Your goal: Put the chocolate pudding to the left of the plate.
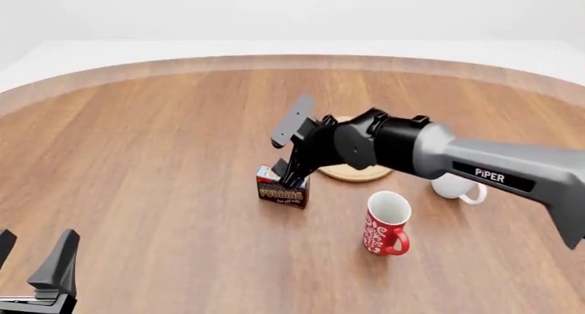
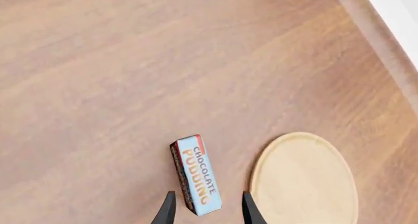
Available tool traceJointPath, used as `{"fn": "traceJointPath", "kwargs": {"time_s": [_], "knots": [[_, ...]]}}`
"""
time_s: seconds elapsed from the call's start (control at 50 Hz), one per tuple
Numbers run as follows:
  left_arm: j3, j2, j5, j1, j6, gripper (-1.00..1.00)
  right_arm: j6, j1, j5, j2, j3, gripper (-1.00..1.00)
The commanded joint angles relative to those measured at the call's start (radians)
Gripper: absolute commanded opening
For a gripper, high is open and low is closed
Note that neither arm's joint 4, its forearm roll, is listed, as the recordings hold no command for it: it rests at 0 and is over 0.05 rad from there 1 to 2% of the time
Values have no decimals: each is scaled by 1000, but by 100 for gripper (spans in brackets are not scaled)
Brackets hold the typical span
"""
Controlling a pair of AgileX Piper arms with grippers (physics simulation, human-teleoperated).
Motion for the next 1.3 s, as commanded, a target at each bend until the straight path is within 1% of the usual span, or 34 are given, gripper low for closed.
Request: {"fn": "traceJointPath", "kwargs": {"time_s": [0.02, 0.34, 0.4, 0.86, 1.3], "knots": [[0, 0, 0, 0, 0, 100, 14, 2, -27, 15, 18, 100], [0, 0, 0, 0, 0, 100, 26, -4, -56, 33, 42, 100], [0, 0, 0, 0, 0, 100, 17, -9, -64, 41, 44, 100], [0, 0, 0, 0, 0, 100, 41, -8, -97, 66, 63, 100], [0, 0, 0, 0, 0, 100, 51, -18, -116, 103, 52, 100]]}}
